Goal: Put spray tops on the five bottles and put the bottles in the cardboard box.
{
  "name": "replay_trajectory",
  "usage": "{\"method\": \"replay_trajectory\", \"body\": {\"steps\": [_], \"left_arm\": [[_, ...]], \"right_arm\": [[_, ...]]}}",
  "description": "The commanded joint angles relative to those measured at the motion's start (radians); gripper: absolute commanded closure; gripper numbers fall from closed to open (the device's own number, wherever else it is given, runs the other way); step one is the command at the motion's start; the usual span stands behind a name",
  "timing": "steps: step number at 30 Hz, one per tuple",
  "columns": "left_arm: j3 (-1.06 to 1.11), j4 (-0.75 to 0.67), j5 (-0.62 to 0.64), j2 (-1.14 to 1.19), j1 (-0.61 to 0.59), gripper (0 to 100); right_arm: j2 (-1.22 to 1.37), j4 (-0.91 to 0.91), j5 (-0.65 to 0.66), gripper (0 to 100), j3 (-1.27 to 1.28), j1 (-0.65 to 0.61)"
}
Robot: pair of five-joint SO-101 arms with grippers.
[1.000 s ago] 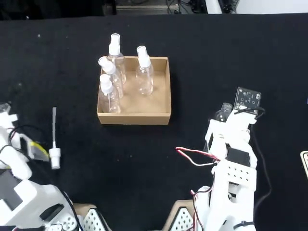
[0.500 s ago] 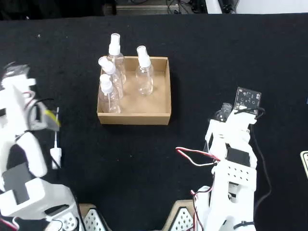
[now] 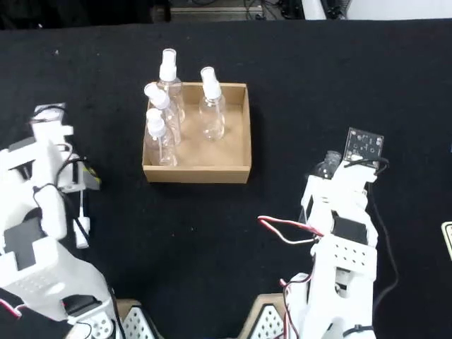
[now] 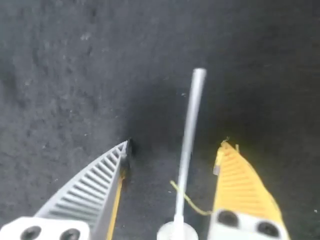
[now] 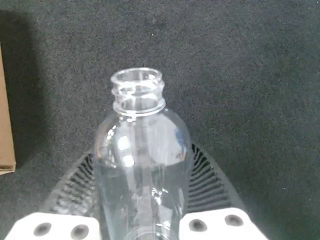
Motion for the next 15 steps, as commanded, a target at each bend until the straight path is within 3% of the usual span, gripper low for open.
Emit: {"method": "replay_trajectory", "body": {"steps": [1,9,15], "left_arm": [[-0.108,-0.006,0.005,0.040,-0.136,74],[-0.257,0.025,-0.005,0.115,-0.427,74],[-0.252,0.054,-0.206,0.150,-0.591,74]], "right_arm": [[-0.039,-0.026,0.002,98.8,-0.002,-0.026],[-0.039,-0.026,0.002,98.8,-0.002,-0.026],[-0.039,-0.026,0.002,98.8,-0.002,-0.026]]}}
